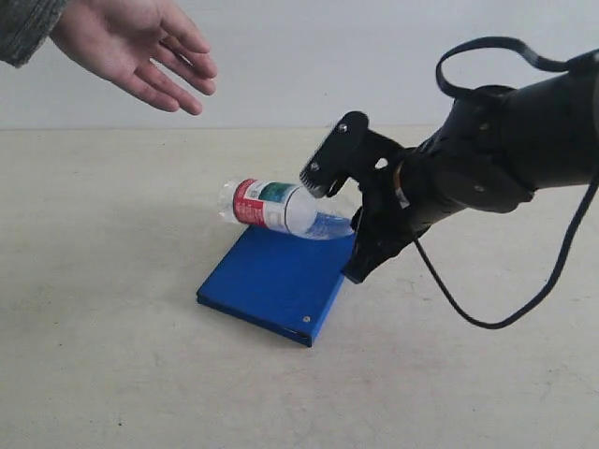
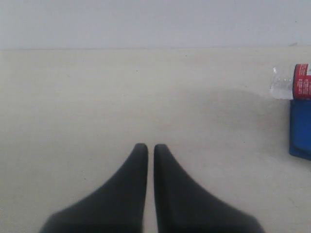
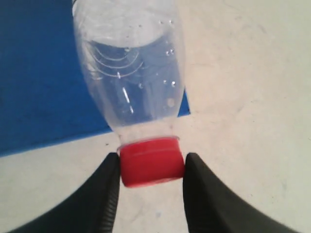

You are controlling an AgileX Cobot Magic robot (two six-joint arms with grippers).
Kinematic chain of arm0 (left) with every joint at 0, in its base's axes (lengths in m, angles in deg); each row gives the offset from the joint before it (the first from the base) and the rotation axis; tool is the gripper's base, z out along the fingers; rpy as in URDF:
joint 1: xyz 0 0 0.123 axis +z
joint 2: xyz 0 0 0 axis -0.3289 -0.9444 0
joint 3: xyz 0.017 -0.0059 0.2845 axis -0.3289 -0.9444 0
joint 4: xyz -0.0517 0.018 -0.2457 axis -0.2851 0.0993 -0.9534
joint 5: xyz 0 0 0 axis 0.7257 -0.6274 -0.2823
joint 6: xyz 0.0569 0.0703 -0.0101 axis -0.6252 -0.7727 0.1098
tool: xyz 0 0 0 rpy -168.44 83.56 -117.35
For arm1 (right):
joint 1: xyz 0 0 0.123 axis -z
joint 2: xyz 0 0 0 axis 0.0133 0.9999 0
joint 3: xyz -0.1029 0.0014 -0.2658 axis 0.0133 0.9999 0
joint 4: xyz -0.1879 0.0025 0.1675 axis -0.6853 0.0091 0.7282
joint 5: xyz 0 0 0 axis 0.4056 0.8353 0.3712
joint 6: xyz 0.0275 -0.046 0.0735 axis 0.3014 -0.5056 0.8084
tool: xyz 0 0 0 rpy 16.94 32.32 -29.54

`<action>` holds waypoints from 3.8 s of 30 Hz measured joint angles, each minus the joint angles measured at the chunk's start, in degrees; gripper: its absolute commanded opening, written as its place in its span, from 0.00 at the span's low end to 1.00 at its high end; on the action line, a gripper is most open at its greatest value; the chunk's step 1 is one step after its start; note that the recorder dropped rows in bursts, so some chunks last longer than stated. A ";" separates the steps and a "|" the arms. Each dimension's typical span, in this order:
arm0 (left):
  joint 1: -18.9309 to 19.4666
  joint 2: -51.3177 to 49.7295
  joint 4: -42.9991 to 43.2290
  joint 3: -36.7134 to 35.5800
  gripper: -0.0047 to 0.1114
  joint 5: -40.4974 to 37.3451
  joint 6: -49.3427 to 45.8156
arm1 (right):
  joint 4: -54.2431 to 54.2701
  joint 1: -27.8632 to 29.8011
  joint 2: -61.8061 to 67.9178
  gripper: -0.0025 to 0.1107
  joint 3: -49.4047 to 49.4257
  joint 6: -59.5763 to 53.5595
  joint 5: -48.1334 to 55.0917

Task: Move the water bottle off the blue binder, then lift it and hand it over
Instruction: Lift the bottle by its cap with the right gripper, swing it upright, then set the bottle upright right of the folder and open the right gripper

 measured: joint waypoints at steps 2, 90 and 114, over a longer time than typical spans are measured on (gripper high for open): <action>0.00 0.00 0.00 0.00 0.08 0.00 0.00 | -0.23 2.04 -0.67 0.02 0.00 2.44 0.00; 0.00 0.00 0.00 0.00 0.08 0.00 0.00 | -0.66 10.93 -10.78 0.44 0.00 9.66 -17.76; 0.00 0.00 0.00 0.00 0.08 0.00 0.00 | 1.33 10.93 -26.59 0.39 -4.66 9.06 -13.99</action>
